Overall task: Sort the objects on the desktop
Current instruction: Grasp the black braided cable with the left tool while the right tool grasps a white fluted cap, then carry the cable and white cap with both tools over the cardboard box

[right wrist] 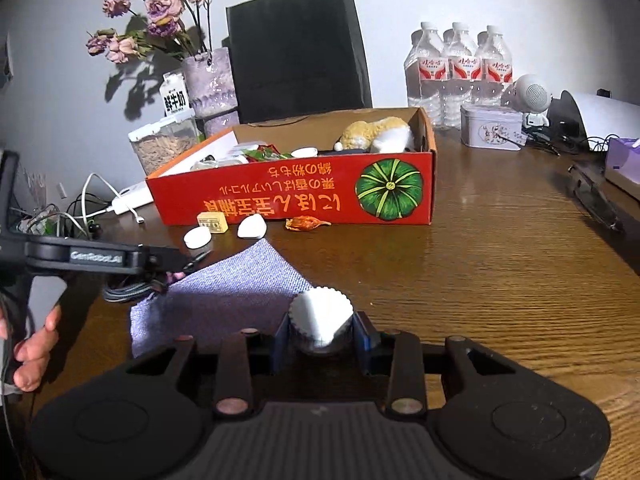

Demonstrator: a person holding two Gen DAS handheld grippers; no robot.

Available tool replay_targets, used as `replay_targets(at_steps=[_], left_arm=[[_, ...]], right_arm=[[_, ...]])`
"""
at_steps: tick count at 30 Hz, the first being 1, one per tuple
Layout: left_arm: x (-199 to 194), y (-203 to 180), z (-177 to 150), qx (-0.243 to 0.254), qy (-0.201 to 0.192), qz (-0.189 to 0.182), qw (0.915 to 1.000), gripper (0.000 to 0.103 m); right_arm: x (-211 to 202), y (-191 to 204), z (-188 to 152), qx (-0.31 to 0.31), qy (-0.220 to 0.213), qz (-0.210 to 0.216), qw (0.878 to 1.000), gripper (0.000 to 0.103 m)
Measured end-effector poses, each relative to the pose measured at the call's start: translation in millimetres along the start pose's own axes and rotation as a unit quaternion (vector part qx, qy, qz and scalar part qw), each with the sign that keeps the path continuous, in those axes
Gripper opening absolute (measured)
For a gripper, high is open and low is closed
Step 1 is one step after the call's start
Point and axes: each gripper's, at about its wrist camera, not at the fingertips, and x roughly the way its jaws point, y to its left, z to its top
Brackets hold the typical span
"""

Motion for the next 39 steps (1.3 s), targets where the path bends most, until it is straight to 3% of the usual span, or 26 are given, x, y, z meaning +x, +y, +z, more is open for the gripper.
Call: replay_targets(at_steps=[11, 16, 22, 27, 34, 39], left_arm=[[-65.6, 24.5, -30.2, -0.111, -0.028, -0.025, 0.9931, 0.085], [-103.2, 14.1, -34.0, -0.092, -0.062, -0.035, 0.9932, 0.085], [-119.2, -1.5, -29.0, -0.069, -0.082, -0.054, 0.9928, 0.086], [-112.2, -0.9, -7.5, -0.058, -0.094, -0.056, 0.9923, 0.086], [-80.5, 5.6, 65.1, -0.008, -0.141, -0.051, 0.9887, 0.086], [-33.9, 15.1, 113.8, -0.003, -0.122, -0.072, 0.9899, 0.086]], right_arm=[[-29.6, 4.2, -11.1, -0.011, -0.021, 0.012, 1.0, 0.033], [-42.8, 11.5, -10.9, -0.018, -0.031, 0.007, 0.999, 0.033], [-56.2, 14.1, -6.3, -0.022, -0.044, 0.005, 0.999, 0.033], [-52.8, 8.3, 17.6, -0.027, -0.055, 0.011, 0.998, 0.033], [-26.4, -7.4, 89.4, -0.042, -0.078, -0.002, 0.996, 0.033], [21.7, -16.3, 147.2, -0.044, -0.061, 0.023, 0.997, 0.033]])
